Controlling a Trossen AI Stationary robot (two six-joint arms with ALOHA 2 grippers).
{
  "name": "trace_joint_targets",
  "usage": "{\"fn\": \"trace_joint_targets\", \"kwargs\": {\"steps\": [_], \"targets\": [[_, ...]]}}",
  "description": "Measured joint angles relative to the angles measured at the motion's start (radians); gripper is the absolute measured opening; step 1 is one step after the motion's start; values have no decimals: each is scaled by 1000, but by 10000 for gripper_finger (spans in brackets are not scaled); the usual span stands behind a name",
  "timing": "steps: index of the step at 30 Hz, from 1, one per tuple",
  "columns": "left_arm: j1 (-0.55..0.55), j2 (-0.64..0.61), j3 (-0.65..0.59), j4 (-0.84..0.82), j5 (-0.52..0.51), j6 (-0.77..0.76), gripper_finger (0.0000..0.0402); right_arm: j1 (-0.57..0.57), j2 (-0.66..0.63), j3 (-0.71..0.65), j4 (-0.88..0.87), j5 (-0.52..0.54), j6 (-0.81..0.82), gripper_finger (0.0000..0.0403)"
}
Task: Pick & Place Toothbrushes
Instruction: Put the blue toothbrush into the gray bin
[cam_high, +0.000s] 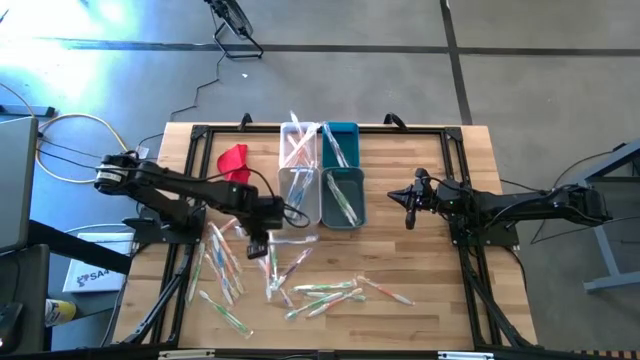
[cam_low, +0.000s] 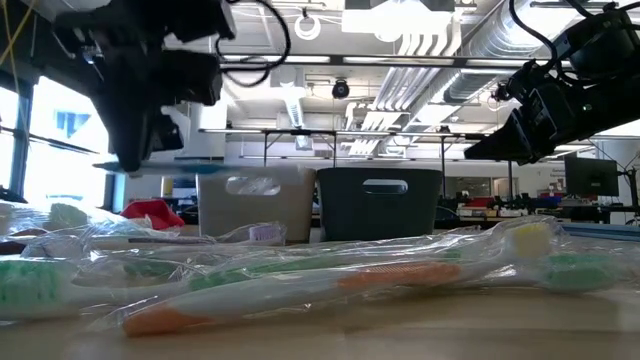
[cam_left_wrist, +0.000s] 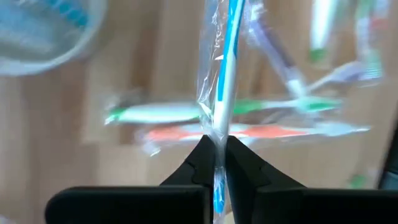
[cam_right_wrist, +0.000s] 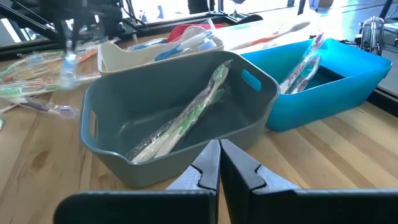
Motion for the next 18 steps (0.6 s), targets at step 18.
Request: {"fn": "trace_joint_targets", "kwargs": {"steps": [18], "targets": [[-80,0,146,352,-376,-75,10,0,0,0,-4,-27,-1,3]]}}
